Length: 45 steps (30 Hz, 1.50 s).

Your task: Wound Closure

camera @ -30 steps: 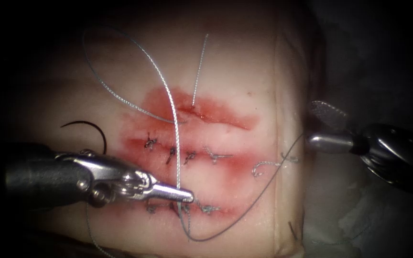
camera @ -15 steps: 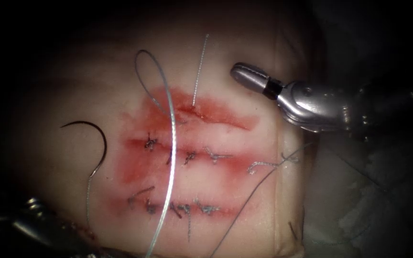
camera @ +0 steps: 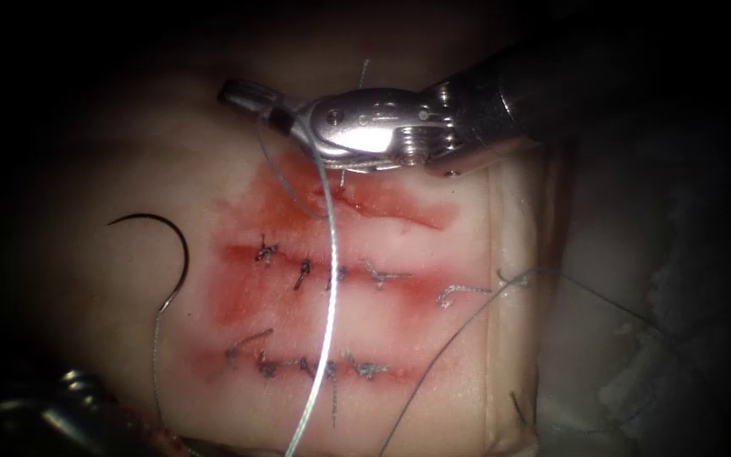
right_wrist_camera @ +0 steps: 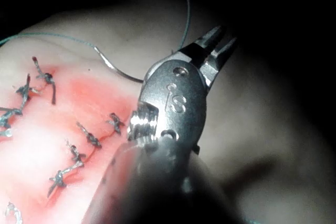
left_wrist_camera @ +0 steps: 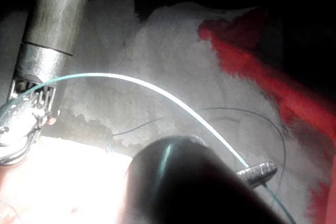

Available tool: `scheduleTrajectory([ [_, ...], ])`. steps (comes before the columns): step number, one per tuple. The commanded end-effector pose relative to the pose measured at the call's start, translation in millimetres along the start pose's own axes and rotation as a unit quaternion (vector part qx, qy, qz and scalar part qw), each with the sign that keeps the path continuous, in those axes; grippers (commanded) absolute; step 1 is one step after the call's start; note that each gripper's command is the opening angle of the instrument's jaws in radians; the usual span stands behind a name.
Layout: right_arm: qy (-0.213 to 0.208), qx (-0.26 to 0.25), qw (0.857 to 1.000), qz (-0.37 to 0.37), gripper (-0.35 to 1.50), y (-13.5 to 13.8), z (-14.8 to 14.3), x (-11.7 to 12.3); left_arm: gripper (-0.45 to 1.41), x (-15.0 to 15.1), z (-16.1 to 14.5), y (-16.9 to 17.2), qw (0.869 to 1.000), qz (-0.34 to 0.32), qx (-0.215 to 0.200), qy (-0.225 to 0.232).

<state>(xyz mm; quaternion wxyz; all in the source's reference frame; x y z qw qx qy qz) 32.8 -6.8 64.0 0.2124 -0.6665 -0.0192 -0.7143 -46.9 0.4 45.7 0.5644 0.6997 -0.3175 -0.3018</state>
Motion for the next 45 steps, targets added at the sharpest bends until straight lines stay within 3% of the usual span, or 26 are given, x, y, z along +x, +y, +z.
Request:
scheduleTrajectory([
  [1,-0.003,-0.005,1.0,-0.005,0.81,-0.2,0.9,-0.3,-0.45,-0.5,0.1,0.0,1.0,0.003,0.003,0.004],
  [2,-0.004,-0.009,1.0,-0.016,0.68,-0.3,0.5,-0.5,-0.45,-0.3,-0.2,-0.4,1.0,0.003,0.007,0.01],
  [6,-0.012,-0.035,0.998,-0.047,0.88,-0.1,-0.3,-0.4,-0.45,-0.2,-1.1,0.1,1.0,0.005,0.007,0.014],
  [8,-0.023,-0.067,0.996,-0.059,1.13,-0.1,-0.2,-0.1,-0.45,0.1,-1.5,0.7,1.0,0.007,0.007,0.018],
  [10,-0.028,-0.091,0.993,-0.076,1.23,0.0,0.0,0.0,-0.45,0.3,-1.6,1.3,1.0,0.006,0.01,0.021],
  [12,-0.026,-0.088,0.992,-0.092,1.18,0.1,0.5,0.1,-0.45,0.3,-1.5,1.5,1.0,0.004,0.011,0.024],
  [16,-0.025,-0.078,0.99,-0.119,0.88,0.4,1.1,0.5,-0.45,0.6,-1.2,1.2,0.999,0.008,0.031,0.024],
  [23,-0.02,-0.092,0.981,-0.171,0.79,0.6,0.5,0.9,-0.45,0.7,-1.8,0.6,0.997,0.014,0.072,0.036],
  [30,-0.002,-0.127,0.977,-0.169,0.79,2.2,0.3,3.7,-0.45,-0.4,-2.3,0.8,0.996,0.013,0.079,0.034],
  [32,0.02,-0.151,0.973,-0.175,1.01,2.8,0.5,5.0,-0.45,-0.7,-2.2,0.8,0.996,0.017,0.082,0.034],
  [35,0.03,-0.16,0.97,-0.18,1.05,3.1,0.6,5.9,-0.45,-1.0,-2.1,0.5,0.995,0.023,0.091,0.031],
  [40,0.036,-0.158,0.969,-0.184,0.96,3.3,0.7,6.7,-0.45,-1.4,-1.6,0.2,0.993,0.027,0.11,0.023],
  [42,0.04,-0.159,0.969,-0.184,1.15,3.2,0.7,6.7,-0.45,-1.6,-1.3,0.0,0.993,0.027,0.113,0.021],
  [45,0.054,-0.141,0.971,-0.184,1.15,2.3,0.8,6.2,-0.45,-1.8,-1.1,-0.2,0.993,0.027,0.118,0.019],
])
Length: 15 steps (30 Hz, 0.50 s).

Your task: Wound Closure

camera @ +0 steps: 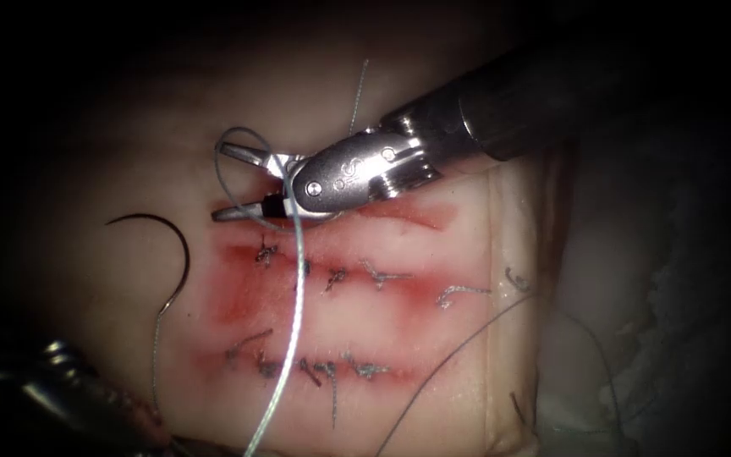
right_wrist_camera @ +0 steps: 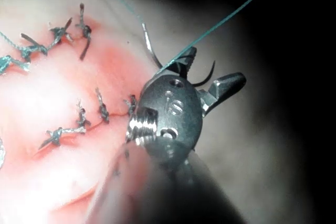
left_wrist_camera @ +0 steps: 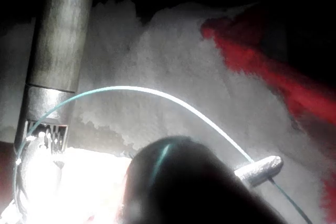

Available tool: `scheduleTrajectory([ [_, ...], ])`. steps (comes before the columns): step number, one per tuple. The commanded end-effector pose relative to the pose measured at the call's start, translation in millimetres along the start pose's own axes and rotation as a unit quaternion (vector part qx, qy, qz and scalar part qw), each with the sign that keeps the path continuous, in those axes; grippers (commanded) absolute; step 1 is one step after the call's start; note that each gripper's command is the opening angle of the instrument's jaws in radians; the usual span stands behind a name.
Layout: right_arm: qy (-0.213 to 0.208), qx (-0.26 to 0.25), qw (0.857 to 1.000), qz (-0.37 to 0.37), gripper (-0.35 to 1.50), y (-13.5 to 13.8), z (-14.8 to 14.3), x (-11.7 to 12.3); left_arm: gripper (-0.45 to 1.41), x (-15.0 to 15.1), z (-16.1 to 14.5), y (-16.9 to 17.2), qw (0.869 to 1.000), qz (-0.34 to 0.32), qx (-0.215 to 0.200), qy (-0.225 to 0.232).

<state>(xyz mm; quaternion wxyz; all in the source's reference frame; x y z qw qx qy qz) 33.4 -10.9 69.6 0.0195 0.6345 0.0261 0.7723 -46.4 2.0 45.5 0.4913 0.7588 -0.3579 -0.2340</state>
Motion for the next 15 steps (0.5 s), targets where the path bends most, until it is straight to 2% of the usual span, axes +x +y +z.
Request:
scheduleTrajectory([
  [1,0.001,0.001,1.0,0.003,1.15,-0.6,0.7,-0.2,-0.45,-0.9,0.2,0.3,1.0,0.002,0.001,0.0],
  [4,0.003,0.0,1.0,-0.008,0.83,-0.1,0.8,-0.2,-0.45,-1.3,0.1,0.1,1.0,0.002,0.007,0.0],
  [12,-0.022,-0.048,0.998,-0.022,0.79,2.8,1.4,-0.2,-0.45,-3.0,-1.2,-0.9,1.0,0.003,0.026,0.001],
  [15,-0.032,-0.072,0.997,-0.013,0.69,3.8,1.5,-0.2,-0.45,-4.4,-2.3,-1.8,0.999,0.006,0.036,-0.003],
])
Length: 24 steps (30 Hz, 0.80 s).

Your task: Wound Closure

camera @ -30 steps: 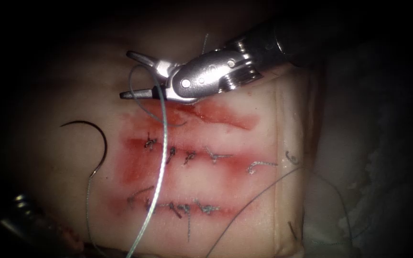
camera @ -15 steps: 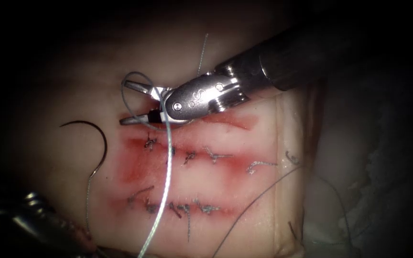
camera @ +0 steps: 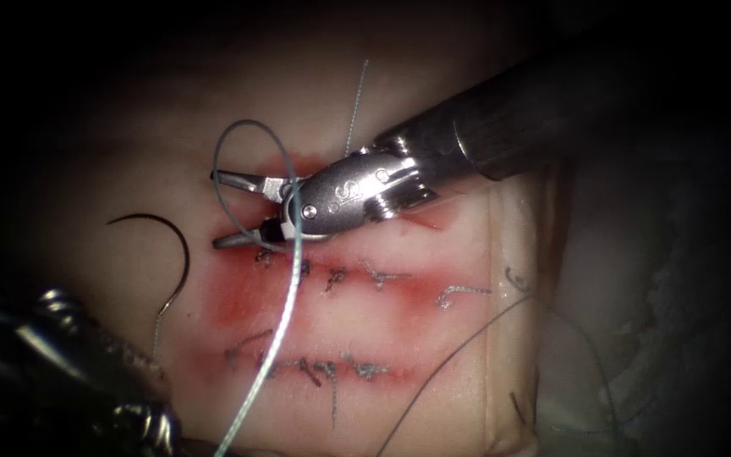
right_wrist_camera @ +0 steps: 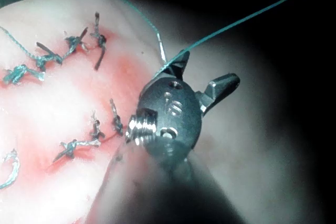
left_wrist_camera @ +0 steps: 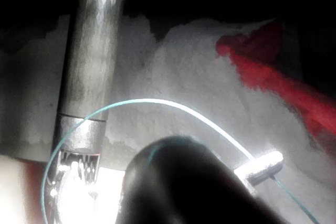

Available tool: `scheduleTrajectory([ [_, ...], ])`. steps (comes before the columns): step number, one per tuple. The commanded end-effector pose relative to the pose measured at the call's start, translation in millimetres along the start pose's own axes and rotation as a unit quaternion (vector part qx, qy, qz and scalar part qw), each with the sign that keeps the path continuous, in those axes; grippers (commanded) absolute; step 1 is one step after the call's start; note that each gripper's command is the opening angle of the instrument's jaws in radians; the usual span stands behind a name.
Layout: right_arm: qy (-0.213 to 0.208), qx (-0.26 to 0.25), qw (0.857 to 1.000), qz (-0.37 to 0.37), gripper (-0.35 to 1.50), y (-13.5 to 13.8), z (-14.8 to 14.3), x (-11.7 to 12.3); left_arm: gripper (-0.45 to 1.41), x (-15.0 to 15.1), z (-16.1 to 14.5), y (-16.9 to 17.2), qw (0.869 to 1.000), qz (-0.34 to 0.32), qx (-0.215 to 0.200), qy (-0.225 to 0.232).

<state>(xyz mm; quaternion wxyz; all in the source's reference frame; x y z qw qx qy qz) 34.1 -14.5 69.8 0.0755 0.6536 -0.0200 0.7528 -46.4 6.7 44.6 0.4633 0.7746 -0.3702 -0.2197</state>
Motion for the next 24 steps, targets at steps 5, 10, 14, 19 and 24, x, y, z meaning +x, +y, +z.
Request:
scheduleTrajectory([
  [5,-0.023,-0.021,0.999,0.022,0.49,0.7,0.0,0.0,-0.45,-2.6,-3.7,-0.6,1.0,-0.006,-0.007,-0.01],
  [10,-0.049,-0.048,0.996,0.051,0.39,2.0,-0.8,-0.3,-0.45,-2.3,-9.9,0.2,0.997,-0.015,-0.078,-0.004],
  [14,-0.065,-0.069,0.993,0.076,0.41,3.0,-1.1,-1.0,-0.45,-1.9,-14.5,0.8,0.987,-0.017,-0.159,-0.005],
  [19,-0.09,-0.095,0.984,0.119,0.54,4.0,-0.9,-1.9,-0.45,-1.2,-21.1,2.9,0.944,-0.023,-0.329,0.019],
  [24,-0.086,-0.087,0.984,0.128,1.0,4.0,-0.5,-1.9,-0.45,-2.7,-20.8,1.4,0.94,-0.018,-0.341,0.02],
])
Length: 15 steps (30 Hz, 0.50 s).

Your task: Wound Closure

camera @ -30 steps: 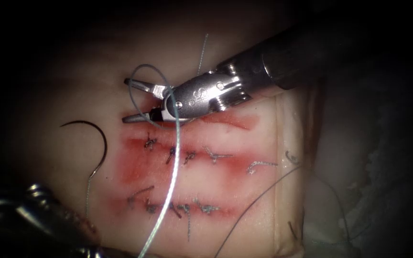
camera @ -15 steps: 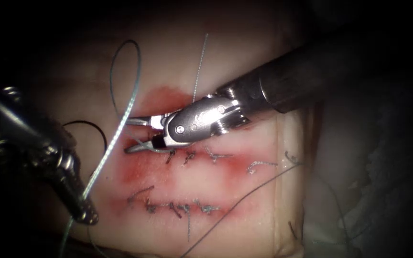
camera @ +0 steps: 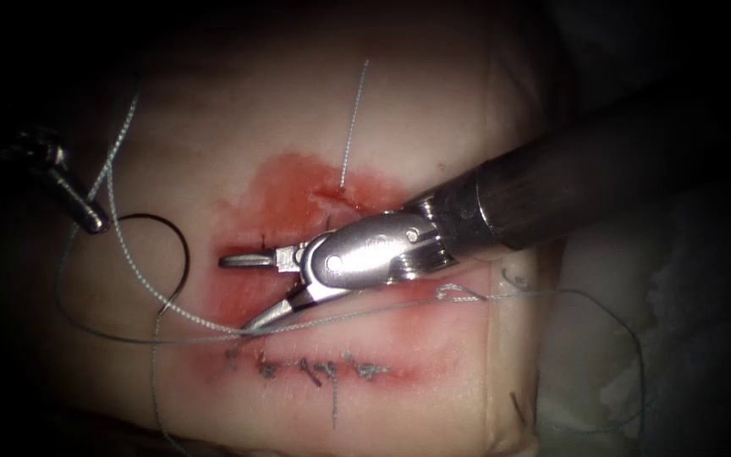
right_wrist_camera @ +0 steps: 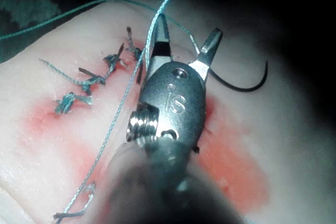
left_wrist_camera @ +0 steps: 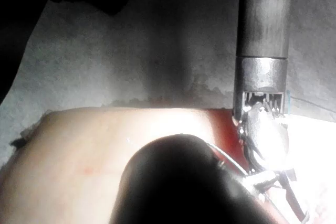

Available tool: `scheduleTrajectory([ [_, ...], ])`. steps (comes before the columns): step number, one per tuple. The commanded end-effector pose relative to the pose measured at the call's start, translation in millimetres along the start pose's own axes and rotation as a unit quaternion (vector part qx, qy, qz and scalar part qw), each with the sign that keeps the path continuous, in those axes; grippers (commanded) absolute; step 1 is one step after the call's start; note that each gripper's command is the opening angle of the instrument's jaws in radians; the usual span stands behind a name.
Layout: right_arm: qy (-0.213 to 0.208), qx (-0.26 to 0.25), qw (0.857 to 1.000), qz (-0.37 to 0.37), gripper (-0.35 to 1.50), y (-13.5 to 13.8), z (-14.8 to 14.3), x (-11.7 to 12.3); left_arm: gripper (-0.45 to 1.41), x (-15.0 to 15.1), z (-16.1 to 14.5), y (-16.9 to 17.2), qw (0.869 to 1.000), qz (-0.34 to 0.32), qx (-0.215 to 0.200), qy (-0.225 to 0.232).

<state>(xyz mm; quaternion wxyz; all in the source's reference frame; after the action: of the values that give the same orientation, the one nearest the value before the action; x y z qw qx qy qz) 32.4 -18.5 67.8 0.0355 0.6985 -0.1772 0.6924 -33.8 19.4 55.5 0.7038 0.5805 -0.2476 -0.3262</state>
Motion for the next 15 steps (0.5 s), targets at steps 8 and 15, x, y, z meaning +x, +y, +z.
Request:
scheduleTrajectory([
  [8,0.002,0.006,0.999,0.031,0.79,-0.1,1.0,0.7,-0.45,-3.4,-0.6,-9.6,0.996,0.068,0.049,0.023],
  [15,-0.003,0.034,0.999,0.039,0.73,-0.8,2.3,1.0,-0.45,-2.9,4.1,-16.4,0.974,0.099,0.201,0.039],
])
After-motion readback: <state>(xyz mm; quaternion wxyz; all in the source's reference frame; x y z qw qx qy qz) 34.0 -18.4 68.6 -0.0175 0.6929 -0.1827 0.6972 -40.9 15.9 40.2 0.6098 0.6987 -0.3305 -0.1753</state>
